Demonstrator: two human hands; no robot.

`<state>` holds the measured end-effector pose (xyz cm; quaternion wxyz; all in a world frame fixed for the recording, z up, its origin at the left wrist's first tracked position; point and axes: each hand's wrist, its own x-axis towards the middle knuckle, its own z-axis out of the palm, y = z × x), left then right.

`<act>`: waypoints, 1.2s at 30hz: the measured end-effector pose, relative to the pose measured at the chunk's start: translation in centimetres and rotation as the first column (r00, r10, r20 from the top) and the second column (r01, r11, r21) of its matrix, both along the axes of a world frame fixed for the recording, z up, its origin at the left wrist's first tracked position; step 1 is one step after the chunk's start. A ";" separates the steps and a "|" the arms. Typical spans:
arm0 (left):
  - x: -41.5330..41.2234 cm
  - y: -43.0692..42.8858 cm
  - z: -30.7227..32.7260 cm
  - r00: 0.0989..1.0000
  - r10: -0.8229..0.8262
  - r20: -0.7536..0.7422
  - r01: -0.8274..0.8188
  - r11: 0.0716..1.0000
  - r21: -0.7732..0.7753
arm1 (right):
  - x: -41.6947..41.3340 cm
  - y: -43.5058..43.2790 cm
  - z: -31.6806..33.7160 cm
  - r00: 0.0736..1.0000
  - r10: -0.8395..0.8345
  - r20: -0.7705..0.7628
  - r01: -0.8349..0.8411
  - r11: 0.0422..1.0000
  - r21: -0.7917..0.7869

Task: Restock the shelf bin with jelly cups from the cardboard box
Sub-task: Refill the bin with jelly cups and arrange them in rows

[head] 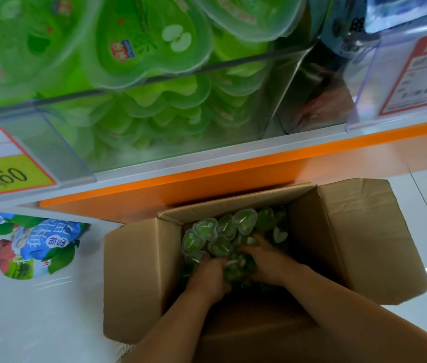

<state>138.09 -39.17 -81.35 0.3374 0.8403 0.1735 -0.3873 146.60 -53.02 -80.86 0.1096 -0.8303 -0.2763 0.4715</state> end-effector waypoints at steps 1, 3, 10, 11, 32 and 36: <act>0.0 0.0 0.1 1.000 0.004 -0.006 -0.004 1.000 -0.003 | 0.0 0.0 0.0 1.000 0.005 -0.010 -0.005 1.000 0.000; -0.1 0.1 0.2 1.000 0.005 0.007 -0.005 1.000 -0.009 | 0.1 0.0 -0.1 1.000 0.001 -0.019 -0.001 1.000 0.016; -0.8 0.2 0.4 0.995 0.064 0.079 -0.059 0.997 -0.059 | 0.1 -0.9 -0.2 0.992 -0.117 -0.052 0.121 0.989 0.080; -0.8 0.3 0.6 0.995 0.068 0.078 -0.064 0.996 -0.063 | 0.2 -1.0 0.1 0.988 -0.135 -0.073 0.140 0.987 0.081; -3.0 2.5 23.6 0.844 -0.083 0.529 0.018 0.992 0.127 | -1.5 -2.1 23.1 0.976 -0.148 0.157 0.072 0.909 0.410; -3.9 3.4 30.2 0.752 -0.109 0.650 0.046 0.993 0.113 | -3.1 -1.9 29.6 0.974 -0.189 0.125 0.097 0.847 0.523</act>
